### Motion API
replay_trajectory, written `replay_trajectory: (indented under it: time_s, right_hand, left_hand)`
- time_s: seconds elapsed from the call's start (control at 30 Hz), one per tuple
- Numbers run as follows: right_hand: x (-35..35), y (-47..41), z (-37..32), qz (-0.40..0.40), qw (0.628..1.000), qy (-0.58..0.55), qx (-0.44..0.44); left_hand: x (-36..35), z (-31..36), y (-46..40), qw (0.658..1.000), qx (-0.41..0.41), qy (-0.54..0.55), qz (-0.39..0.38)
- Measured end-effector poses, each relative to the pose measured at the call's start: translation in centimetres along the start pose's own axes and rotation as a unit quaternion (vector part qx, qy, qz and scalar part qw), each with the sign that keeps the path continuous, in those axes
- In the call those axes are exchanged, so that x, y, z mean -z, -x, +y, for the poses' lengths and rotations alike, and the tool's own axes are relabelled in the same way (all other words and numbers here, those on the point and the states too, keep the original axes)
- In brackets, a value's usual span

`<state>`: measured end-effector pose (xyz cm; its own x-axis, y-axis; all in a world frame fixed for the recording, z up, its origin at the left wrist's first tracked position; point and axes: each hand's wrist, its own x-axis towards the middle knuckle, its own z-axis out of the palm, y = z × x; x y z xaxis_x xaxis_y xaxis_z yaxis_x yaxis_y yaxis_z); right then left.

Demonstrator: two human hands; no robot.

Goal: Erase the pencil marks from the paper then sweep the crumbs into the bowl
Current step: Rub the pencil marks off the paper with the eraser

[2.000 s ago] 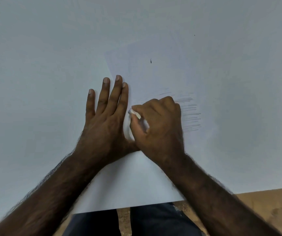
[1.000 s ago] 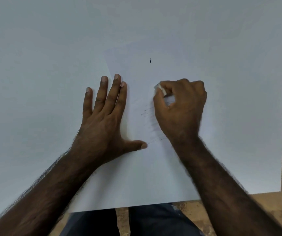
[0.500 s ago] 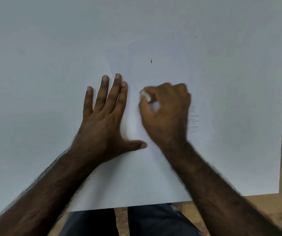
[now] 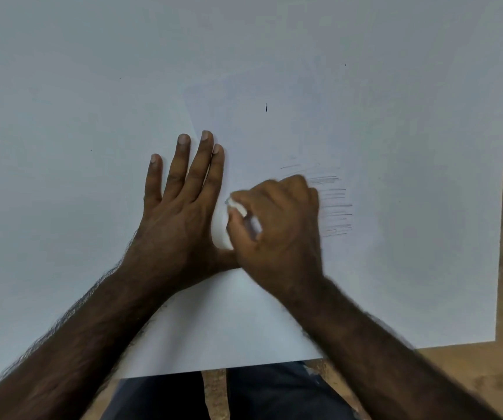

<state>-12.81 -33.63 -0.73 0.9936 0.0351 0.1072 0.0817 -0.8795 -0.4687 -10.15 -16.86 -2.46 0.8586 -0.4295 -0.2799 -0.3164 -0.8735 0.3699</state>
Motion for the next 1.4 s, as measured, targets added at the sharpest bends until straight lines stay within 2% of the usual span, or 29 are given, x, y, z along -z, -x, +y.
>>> replay_trajectory:
  time_s: [0.1, 0.23, 0.3, 0.47, 0.67, 0.83, 1.03, 1.17, 1.23, 1.4]
  right_hand:
    - [0.7, -0.7, 1.8, 0.030, 0.999, 0.025, 0.002]
    - [2.2, -2.8, 5.1, 0.104, 0.988, 0.049, -0.102]
    - [1.8, -2.1, 3.8, 0.090, 0.992, 0.035, -0.085]
    - [0.1, 0.9, -0.1, -0.014, 0.999, 0.005, 0.049]
    - [0.5, -3.5, 3.2, 0.054, 0.997, 0.017, -0.053]
    - [-0.2, -0.8, 0.0, -0.019, 0.999, -0.001, 0.036]
    - [0.3, -4.5, 2.9, 0.046, 0.997, 0.005, -0.068]
    - [-0.4, -2.1, 0.5, 0.001, 1.000, -0.005, -0.009]
    - [-0.2, -2.3, 0.9, 0.005, 1.000, 0.000, -0.002]
    - [1.6, -5.1, 5.1, 0.081, 0.992, -0.012, -0.093]
  left_hand:
    - [0.1, 0.0, 0.0, 1.000, 0.002, -0.003, -0.006]
    - [0.1, 0.0, -0.1, 1.000, 0.002, -0.006, -0.012]
    - [0.2, 0.0, -0.1, 1.000, 0.004, -0.007, -0.012]
    - [0.1, -0.1, 0.1, 1.000, -0.010, 0.009, 0.002]
    - [0.1, 0.0, -0.1, 1.000, 0.003, -0.004, -0.017]
    - [0.2, 0.0, 0.1, 1.000, -0.005, 0.015, -0.001]
    - [0.0, -0.1, -0.1, 1.000, -0.001, -0.001, -0.008]
    - [-0.1, -0.2, 0.0, 1.000, -0.004, -0.004, 0.002]
    - [-0.1, -0.2, -0.1, 1.000, -0.003, -0.005, 0.001]
    - [0.0, -0.1, 0.0, 1.000, -0.003, -0.004, 0.000]
